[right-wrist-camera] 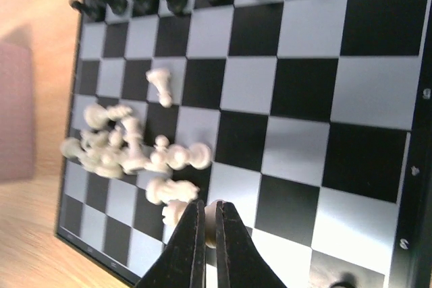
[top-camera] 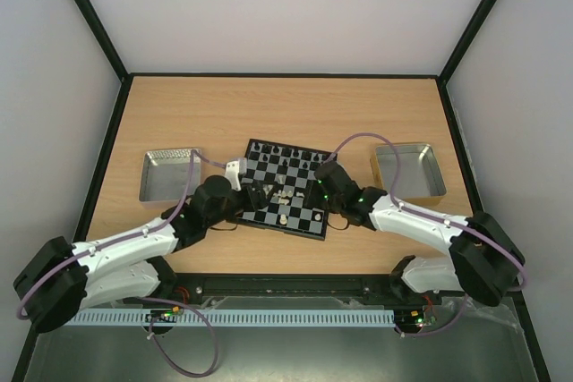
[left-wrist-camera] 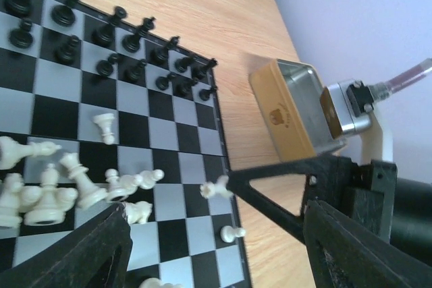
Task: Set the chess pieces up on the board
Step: Pick up the chess piece from the chessboard, then place the chess piece on the chessboard.
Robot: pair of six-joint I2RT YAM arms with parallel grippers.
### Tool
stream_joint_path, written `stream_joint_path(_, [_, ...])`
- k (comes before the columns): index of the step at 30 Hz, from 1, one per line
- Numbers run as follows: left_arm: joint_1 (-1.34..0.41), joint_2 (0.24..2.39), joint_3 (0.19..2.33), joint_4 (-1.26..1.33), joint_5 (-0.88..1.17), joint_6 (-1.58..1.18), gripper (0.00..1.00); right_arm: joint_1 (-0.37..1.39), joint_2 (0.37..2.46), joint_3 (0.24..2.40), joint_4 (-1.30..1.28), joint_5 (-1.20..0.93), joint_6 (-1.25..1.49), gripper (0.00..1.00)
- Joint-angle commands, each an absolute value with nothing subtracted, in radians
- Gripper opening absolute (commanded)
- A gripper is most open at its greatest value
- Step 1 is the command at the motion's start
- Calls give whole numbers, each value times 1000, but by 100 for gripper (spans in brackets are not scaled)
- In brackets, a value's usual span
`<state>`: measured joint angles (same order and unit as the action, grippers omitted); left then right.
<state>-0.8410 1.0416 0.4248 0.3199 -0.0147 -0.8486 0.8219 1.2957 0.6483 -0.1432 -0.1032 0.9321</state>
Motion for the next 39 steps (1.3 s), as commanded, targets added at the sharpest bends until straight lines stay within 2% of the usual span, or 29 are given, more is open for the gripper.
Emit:
stream_joint_path(1, [-802, 1077, 416, 447, 180, -926, 73, 783, 1237, 616, 18, -171, 979, 2])
stream_joint_path(5, [-784, 1120, 416, 560, 277, -972, 74, 767, 1181, 592, 116, -253, 1000, 2])
stream_joint_path(9, [-784, 1164, 411, 620, 303, -982, 61, 762, 1144, 563, 197, -343, 1005, 2])
stream_joint_path(12, [-784, 1188, 407, 658, 323, -991, 55, 761, 1124, 538, 233, -377, 1009, 2])
stream_joint_path(17, [-783, 1206, 392, 719, 316, -1006, 49, 759, 1118, 519, 265, -431, 1020, 2])
stream_joint_path(23, [-776, 1206, 374, 706, 276, -1003, 47, 759, 1113, 508, 291, -456, 1028, 2])
stream_joint_path(26, [-775, 1212, 375, 723, 282, -1009, 43, 759, 1115, 506, 302, -467, 1029, 2])
stream_joint_path(39, [-772, 1230, 393, 724, 306, -996, 5, 759, 1156, 504, 338, -500, 1032, 2])
